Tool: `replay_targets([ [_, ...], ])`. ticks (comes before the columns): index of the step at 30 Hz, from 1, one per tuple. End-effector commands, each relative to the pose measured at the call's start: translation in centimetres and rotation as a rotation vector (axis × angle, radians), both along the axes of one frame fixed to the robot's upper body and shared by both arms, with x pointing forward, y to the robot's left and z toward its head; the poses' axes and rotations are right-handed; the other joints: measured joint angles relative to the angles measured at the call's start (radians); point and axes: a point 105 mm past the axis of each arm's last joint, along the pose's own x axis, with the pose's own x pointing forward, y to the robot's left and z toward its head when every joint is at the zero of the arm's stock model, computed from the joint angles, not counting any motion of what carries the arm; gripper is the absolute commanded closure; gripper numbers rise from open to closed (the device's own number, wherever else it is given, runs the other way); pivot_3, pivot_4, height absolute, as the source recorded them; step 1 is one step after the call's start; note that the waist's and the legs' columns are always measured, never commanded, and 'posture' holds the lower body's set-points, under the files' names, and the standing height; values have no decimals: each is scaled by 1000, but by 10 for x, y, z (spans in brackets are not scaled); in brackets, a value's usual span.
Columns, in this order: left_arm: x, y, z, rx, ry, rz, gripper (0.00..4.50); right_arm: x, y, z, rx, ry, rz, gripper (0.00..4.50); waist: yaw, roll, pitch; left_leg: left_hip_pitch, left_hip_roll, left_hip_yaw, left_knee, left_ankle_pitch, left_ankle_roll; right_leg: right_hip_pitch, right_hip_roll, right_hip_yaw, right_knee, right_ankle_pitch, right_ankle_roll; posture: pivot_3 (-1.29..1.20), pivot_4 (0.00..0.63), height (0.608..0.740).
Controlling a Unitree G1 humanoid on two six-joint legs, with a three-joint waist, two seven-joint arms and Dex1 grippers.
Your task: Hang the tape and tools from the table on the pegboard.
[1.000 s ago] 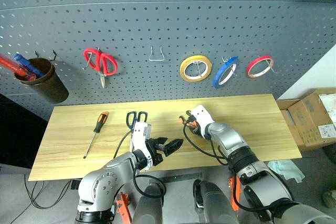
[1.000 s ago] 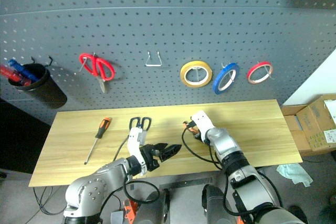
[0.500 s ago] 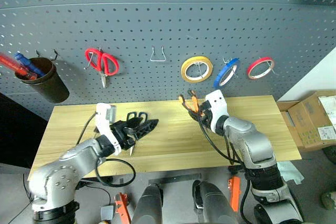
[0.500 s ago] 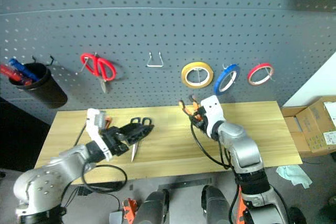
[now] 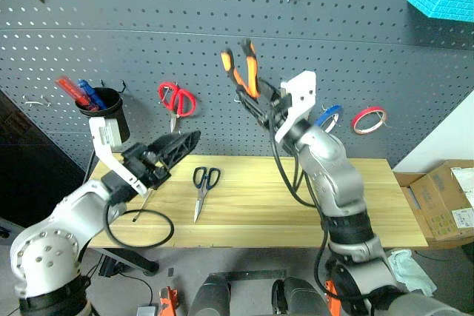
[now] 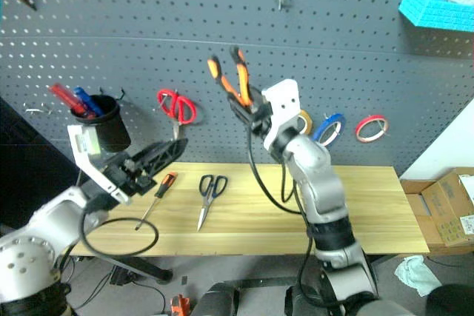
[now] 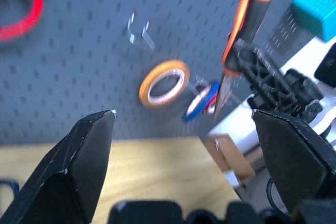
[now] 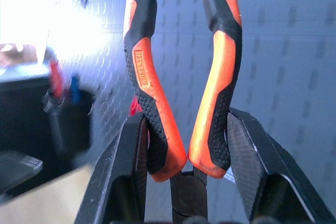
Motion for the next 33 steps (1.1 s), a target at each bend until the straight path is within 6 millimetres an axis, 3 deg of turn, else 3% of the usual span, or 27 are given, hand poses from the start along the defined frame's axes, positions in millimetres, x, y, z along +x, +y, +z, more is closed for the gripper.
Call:
replay_targets([
  [1,16,-9,19,-10,-89,29,0,23,-4,30,29,-139,-70,2752,3,0,-3,-1,1,0,-2,1,2,1,2,0,-8,8,-1,313,0,740],
  [5,34,-16,21,-17,-104,54,0,48,-3,38,34,-167,-108,2752,4,-1,-11,-1,1,2,-3,5,3,2,2,4,-9,11,-1,316,0,740],
  [10,41,-26,18,5,-108,38,0,64,8,36,28,-138,-118,2752,16,-2,-11,-1,1,2,-11,6,2,-3,3,5,-9,17,-1,321,0,740],
  [17,39,-31,11,8,-90,22,0,84,16,-4,1,101,-126,2752,17,-2,-12,1,2,3,-14,8,-1,-3,4,5,-7,17,-2,327,0,740],
  [24,38,-29,6,13,-72,20,0,86,19,-12,4,154,-152,2752,21,-2,-13,5,1,3,-13,15,8,2,4,6,-8,17,-6,332,0,740],
  [33,36,-27,-2,28,-44,28,0,81,15,-74,-177,229,-187,2752,21,-2,-15,3,1,2,-14,16,9,0,4,6,-8,20,-4,321,0,740],
])
